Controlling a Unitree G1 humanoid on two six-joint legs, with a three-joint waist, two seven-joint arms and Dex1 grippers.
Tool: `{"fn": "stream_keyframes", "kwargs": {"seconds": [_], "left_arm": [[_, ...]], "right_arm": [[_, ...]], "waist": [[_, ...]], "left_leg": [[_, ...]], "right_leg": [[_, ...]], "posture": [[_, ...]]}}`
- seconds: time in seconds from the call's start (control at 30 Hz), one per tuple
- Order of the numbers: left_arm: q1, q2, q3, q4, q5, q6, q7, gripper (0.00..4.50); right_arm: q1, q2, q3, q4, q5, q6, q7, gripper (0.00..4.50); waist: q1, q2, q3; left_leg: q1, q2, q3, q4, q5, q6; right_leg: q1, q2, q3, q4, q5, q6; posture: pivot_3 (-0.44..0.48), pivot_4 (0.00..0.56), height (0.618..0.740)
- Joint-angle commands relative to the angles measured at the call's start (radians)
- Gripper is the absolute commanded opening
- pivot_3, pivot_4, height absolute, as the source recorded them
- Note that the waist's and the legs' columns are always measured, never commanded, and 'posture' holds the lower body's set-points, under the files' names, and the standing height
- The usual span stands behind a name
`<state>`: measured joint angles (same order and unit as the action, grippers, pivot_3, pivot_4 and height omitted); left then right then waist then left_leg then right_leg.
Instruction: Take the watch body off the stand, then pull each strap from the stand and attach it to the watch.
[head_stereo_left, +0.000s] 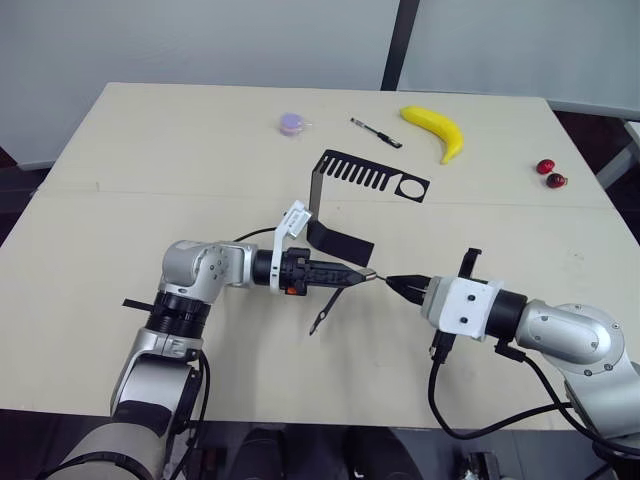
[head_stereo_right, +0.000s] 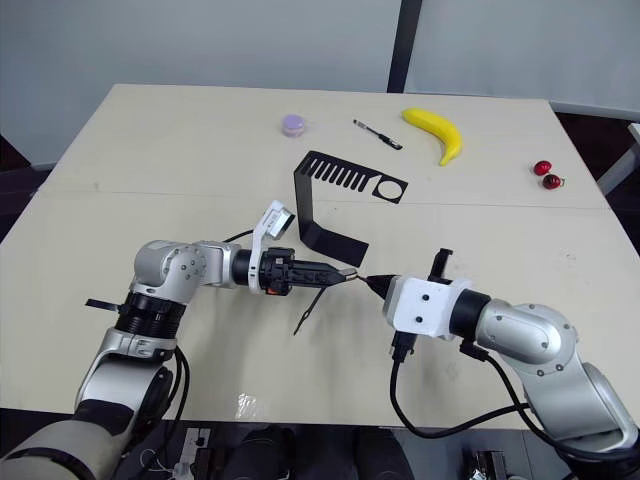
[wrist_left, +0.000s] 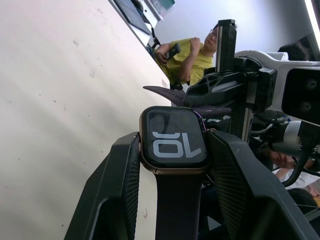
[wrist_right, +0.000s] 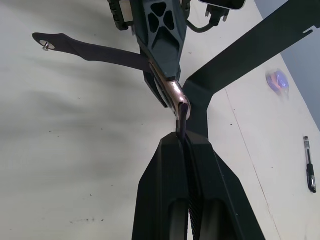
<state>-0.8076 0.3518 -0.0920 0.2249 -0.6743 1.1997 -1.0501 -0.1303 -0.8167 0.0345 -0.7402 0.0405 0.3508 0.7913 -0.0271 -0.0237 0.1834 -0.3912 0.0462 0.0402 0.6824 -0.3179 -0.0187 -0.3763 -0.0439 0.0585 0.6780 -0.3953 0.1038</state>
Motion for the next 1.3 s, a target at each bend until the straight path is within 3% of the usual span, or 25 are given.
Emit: {"fn": "stream_keyframes", "kwargs": {"seconds": [0.03, 1.3], "left_arm": [[-0.011, -0.009, 0.002, -0.022, -0.028, -0.001, -0.019, 1.58], [-0.017, -0.039, 0.018, -0.071, -0.051, 0.064, 0.0, 1.58]], "right_arm": [[0.0, 0.012, 0.001, -0.026, -0.013, -0.012, -0.023, 0.0], [-0.061, 0.059, 0.021, 0.002, -0.027, 0.038, -0.02, 0.0]], "waist": [[0.0, 0.0, 0.0], [0.0, 0.0, 0.0]], "left_leg": [[0.0, 0.0, 0.0, 0.0, 0.0, 0.0], [0.0, 0.0, 0.0, 0.0, 0.0, 0.0]], "right_leg": [[0.0, 0.0, 0.0, 0.0, 0.0, 0.0], [0.0, 0.0, 0.0, 0.0, 0.0, 0.0]], "posture": [[0.0, 0.15, 0.74], [0.0, 0.15, 0.74]]}}
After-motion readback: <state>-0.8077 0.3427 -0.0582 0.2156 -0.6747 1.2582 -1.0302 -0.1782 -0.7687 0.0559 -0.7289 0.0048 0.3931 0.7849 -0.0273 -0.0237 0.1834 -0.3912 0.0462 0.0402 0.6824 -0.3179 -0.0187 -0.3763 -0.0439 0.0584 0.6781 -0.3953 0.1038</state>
